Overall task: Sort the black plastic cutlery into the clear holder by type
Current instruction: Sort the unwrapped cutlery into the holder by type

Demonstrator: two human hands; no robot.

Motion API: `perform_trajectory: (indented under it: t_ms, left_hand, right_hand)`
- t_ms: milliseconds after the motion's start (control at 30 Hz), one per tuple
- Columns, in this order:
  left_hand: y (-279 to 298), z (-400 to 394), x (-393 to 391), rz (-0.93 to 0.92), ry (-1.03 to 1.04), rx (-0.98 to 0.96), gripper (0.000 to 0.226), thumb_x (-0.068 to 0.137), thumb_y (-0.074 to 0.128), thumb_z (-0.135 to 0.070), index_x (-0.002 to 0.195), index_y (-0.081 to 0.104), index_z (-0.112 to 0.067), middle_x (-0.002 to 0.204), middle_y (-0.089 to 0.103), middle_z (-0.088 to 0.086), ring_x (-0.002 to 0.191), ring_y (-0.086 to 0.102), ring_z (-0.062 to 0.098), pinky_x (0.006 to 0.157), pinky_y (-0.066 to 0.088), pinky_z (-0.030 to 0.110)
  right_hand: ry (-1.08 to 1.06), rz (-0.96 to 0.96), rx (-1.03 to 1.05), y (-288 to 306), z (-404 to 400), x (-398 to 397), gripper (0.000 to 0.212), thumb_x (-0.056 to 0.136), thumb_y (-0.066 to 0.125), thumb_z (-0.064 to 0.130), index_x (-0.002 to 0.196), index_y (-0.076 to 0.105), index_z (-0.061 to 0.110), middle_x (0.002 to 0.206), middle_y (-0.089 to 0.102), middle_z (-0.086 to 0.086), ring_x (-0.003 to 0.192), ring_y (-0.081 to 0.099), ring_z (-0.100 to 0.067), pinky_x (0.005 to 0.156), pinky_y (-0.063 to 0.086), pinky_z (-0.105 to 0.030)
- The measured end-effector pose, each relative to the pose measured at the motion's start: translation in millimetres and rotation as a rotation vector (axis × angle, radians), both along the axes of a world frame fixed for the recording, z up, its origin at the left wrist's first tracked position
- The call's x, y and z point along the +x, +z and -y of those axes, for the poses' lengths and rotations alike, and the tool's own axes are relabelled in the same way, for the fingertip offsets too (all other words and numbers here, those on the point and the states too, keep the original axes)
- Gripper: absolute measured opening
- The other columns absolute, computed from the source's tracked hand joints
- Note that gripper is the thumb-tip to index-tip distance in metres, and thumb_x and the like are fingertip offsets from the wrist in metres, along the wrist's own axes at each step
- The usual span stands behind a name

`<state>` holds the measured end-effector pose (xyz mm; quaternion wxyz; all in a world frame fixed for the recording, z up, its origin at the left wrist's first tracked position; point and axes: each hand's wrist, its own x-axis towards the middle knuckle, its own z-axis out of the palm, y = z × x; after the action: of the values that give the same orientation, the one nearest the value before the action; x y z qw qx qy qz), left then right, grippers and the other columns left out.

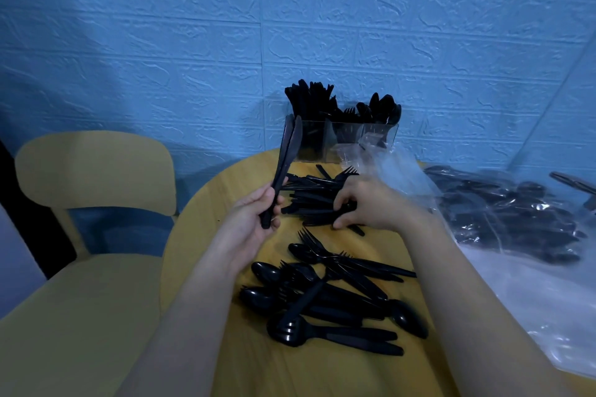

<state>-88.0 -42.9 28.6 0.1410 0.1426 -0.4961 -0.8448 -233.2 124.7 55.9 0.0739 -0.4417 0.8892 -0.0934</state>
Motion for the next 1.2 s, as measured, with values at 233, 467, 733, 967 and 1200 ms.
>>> perform_trajectory:
  t_ms: [233, 467, 733, 967, 1200]
  left_hand:
    - [-2.5, 3.2, -1.1, 0.017, 0.027, 0.010, 0.040, 0.096, 0.047, -0.009, 0.135, 0.050, -0.009, 0.080, 0.060, -0.001, 0.070, 0.053, 0.007, 0.054, 0.048, 0.018]
    - [-0.7, 0.5, -1.1, 0.018, 0.040, 0.008, 0.039, 0.096, 0.047, -0.009, 0.134, 0.052, -0.009, 0.077, 0.060, -0.002, 0.068, 0.052, 0.007, 0.053, 0.047, 0.017]
    - [-1.5, 1.0, -1.1, 0.021, 0.045, 0.004, 0.038, 0.096, 0.046, -0.010, 0.133, 0.053, -0.009, 0.074, 0.061, -0.004, 0.066, 0.053, 0.005, 0.053, 0.047, 0.017]
    - [-1.2, 1.8, -0.5, 0.012, 0.067, 0.017, 0.036, 0.096, 0.046, -0.010, 0.131, 0.055, -0.009, 0.073, 0.060, -0.004, 0.063, 0.053, 0.005, 0.054, 0.046, 0.017]
    - [-1.5, 1.4, -1.1, 0.009, 0.082, 0.028, 0.039, 0.095, 0.047, -0.010, 0.134, 0.052, -0.008, 0.074, 0.061, -0.003, 0.064, 0.054, 0.005, 0.053, 0.047, 0.018]
  right_hand:
    - [0.129, -0.334, 0.032, -13.0, 4.8, 2.9, 0.020, 0.089, 0.060, 0.033, 0.107, 0.059, 0.025, 0.109, 0.050, 0.006, 0.108, 0.041, -0.014, 0.093, 0.032, -0.025]
    - [0.216, -0.503, -0.035, -20.9, 12.4, 6.7, 0.033, 0.088, 0.061, 0.032, 0.119, 0.059, 0.022, 0.114, 0.055, 0.003, 0.109, 0.046, -0.018, 0.094, 0.033, -0.030]
    - [0.175, -0.517, -0.169, -19.1, 10.3, 4.9, 0.023, 0.089, 0.058, 0.019, 0.109, 0.067, 0.010, 0.101, 0.062, -0.005, 0.099, 0.055, -0.023, 0.091, 0.040, -0.033]
    - [-0.049, -0.125, -0.429, 13.9, 5.6, 12.4, 0.017, 0.094, 0.057, 0.021, 0.105, 0.069, 0.015, 0.085, 0.063, 0.007, 0.063, 0.052, 0.003, 0.059, 0.038, -0.007]
    - [-0.200, 0.508, -0.820, 34.0, -7.2, 10.4, 0.009, 0.092, 0.060, 0.013, 0.088, 0.068, 0.012, 0.086, 0.072, -0.009, 0.081, 0.068, -0.024, 0.081, 0.056, -0.039]
